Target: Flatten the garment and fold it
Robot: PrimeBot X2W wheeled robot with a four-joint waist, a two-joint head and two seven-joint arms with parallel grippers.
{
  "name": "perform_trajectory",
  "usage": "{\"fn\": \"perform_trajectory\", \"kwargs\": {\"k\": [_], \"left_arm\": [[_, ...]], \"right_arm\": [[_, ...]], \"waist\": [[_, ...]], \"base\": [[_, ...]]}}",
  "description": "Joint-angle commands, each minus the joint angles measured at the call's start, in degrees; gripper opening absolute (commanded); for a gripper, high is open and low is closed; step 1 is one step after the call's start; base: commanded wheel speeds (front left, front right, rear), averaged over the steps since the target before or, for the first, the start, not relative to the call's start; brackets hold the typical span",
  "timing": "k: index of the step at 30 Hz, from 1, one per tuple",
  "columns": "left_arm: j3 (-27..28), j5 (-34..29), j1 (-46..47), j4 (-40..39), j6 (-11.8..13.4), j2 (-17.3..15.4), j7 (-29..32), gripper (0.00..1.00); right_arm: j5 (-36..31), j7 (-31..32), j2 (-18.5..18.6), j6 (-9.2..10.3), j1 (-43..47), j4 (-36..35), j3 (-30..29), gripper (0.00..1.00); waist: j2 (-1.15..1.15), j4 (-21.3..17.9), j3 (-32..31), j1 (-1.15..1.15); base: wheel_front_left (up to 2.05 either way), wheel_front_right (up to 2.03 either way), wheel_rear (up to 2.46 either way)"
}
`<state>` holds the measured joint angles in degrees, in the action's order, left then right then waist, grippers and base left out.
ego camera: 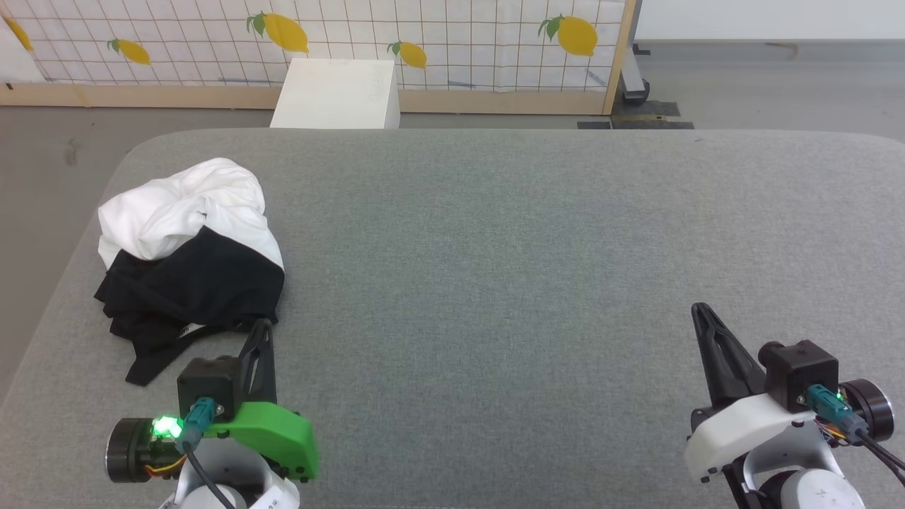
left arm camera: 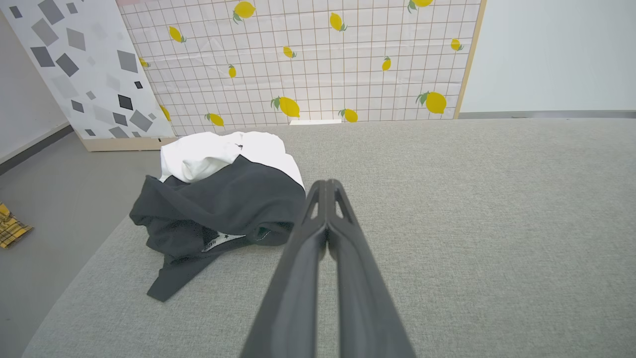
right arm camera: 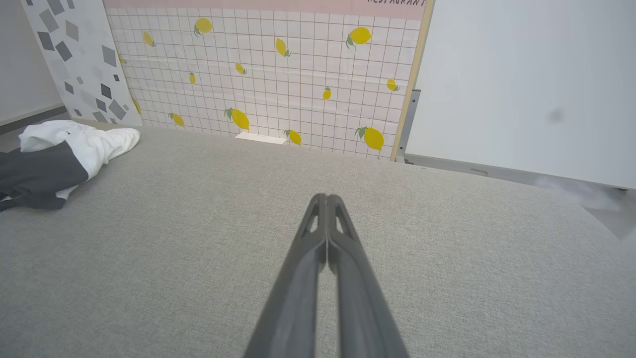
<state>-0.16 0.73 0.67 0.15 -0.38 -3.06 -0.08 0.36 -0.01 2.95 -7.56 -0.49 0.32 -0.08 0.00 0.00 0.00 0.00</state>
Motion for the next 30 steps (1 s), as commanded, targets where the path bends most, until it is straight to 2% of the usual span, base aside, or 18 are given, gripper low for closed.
{"fn": "perform_trajectory", "kwargs": {"k": [1,24,25,30], "left_arm": [[0.2,-0.7,-0.7,-0.1,0.4,0.2,0.1,0.00],[0.2,-0.7,-0.7,-0.1,0.4,0.2,0.1,0.00],[0.0,0.0,0.0,0.0,0.0,0.0,0.0,1.00],[-0.2,0.4,0.0,0.1,0.1,0.0,-0.2,1.00]], "right_arm": [[-0.4,0.0,-0.1,0.08,0.5,-0.3,0.1,0.00],[-0.4,0.0,-0.1,0.08,0.5,-0.3,0.1,0.00],[0.0,0.0,0.0,0.00,0.0,0.0,0.0,1.00],[0.4,-0.2,0.0,0.00,0.1,0.2,-0.1,1.00]], "waist": [[0.00,0.0,0.0,0.00],[0.00,0.0,0.0,0.00],[0.00,0.0,0.0,0.00],[0.00,0.0,0.0,0.00]], "base": [[0.00,0.00,0.00],[0.00,0.00,0.00],[0.00,0.00,0.00],[0.00,0.00,0.00]]}}
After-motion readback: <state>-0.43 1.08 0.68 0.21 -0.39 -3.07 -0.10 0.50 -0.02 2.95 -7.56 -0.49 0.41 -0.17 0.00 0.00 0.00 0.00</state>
